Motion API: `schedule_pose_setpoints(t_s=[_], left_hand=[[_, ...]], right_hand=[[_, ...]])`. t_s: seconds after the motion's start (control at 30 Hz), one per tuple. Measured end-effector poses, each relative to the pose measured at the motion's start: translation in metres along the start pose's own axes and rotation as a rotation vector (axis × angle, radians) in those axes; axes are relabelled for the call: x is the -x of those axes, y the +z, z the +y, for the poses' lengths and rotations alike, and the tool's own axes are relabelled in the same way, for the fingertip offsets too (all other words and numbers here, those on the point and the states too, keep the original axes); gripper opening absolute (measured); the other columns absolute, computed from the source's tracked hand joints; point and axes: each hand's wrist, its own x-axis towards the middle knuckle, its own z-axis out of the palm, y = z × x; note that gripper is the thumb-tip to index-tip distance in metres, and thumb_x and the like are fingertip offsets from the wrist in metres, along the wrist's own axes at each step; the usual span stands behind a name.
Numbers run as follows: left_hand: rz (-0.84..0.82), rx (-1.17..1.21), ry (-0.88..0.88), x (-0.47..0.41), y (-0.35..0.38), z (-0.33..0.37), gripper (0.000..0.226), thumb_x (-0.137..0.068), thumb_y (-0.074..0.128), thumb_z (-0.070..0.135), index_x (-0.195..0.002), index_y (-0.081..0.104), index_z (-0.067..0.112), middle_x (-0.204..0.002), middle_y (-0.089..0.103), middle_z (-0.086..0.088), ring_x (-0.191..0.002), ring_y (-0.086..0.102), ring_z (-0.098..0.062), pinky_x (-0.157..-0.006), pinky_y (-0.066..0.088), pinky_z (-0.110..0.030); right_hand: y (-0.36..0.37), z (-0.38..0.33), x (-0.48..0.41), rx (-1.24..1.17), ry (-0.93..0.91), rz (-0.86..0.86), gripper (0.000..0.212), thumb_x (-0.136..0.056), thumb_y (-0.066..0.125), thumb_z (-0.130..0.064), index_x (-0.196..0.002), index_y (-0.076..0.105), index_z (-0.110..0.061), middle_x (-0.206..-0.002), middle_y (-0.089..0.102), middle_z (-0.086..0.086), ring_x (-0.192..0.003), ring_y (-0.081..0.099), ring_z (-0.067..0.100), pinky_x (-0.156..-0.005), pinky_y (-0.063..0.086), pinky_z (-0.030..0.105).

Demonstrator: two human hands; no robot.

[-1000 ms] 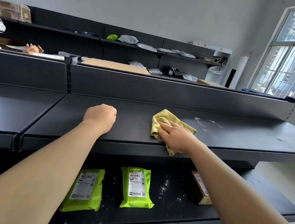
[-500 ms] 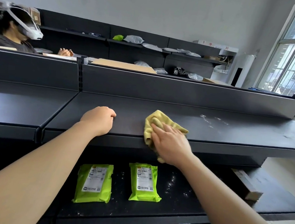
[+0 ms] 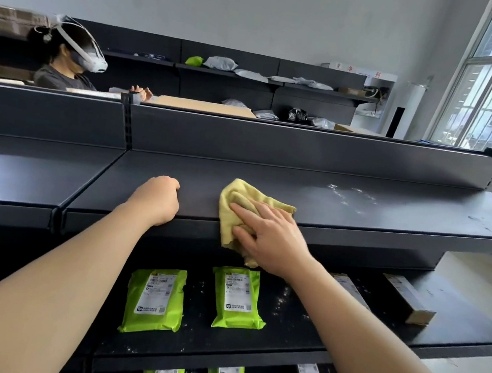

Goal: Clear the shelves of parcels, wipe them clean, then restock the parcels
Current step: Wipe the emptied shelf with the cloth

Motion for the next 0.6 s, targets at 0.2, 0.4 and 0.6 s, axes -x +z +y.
schedule_pose_setpoints(t_s=[0.2,0.4,0.6], left_hand=[[0.047,-0.010,0.015,0.002,0.011,0.023,0.051,-0.089,0.037,-0.002,-0.127,0.057,0.023,-0.134,0.052,-0.005,-0.115,0.050,-0.030,-0.096,0.042,-0.039],[-0.006,-0.037,0.111,-0.001,0.024,0.066,0.033,-0.097,0.039,0.027,-0.124,0.058,0.029,-0.133,0.054,0.001,-0.119,0.048,-0.028,-0.099,0.035,-0.042],[-0.109,-0.087,0.153,-0.007,0.046,0.123,0.051,-0.090,0.040,0.063,-0.128,0.054,0.031,-0.134,0.048,0.000,-0.124,0.044,-0.030,-0.102,0.032,-0.047]], right_hand=[[-0.018,0.069,0.024,-0.074,0.048,0.030,0.046,-0.096,0.042,-0.049,-0.142,0.036,-0.050,-0.152,0.032,-0.022,-0.141,0.027,0.008,-0.112,0.013,0.025],[-0.040,0.134,0.034,-0.121,0.184,-0.072,0.044,-0.097,0.038,-0.039,-0.140,0.040,-0.050,-0.154,0.032,-0.018,-0.142,0.028,0.010,-0.116,0.021,0.034],[-0.053,0.173,0.001,-0.177,0.218,-0.314,0.049,-0.098,0.033,-0.029,-0.142,0.038,-0.049,-0.158,0.024,-0.015,-0.146,0.019,0.011,-0.119,0.014,0.036]])
